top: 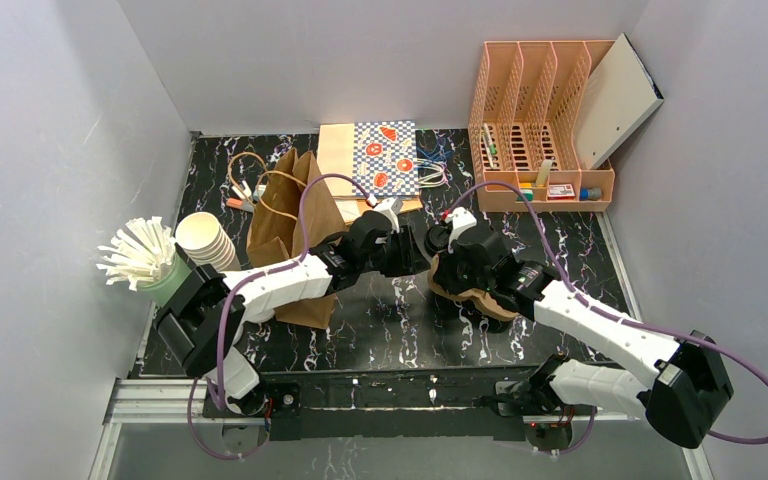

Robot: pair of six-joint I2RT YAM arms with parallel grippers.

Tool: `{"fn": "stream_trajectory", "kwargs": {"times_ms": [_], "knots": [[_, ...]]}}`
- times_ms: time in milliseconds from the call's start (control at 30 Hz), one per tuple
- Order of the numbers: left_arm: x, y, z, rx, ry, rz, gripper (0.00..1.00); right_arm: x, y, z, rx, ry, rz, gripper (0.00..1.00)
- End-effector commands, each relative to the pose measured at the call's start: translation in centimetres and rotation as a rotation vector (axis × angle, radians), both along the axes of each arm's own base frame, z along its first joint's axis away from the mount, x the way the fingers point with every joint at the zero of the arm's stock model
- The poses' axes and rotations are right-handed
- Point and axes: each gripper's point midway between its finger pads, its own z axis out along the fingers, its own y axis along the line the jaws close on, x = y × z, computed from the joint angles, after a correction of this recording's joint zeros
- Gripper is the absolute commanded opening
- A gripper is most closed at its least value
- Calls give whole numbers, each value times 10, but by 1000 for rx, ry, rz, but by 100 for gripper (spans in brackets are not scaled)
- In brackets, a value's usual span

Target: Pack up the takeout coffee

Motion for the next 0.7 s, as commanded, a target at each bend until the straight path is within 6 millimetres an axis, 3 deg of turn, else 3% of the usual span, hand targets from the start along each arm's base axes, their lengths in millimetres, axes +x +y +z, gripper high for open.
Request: {"fn": "stream_trajectory", "kwargs": {"times_ms": [0, 333, 667], "knots": [[0, -1, 16, -30, -29, -7, 39, 5, 10, 14, 50, -38, 9, 6], [-2, -11, 10, -53, -8, -41, 45, 5, 11, 15, 55, -36, 15, 6], [0, -10, 0, -28, 9, -29, 30, 5, 11, 17, 58, -43, 16, 6]]}}
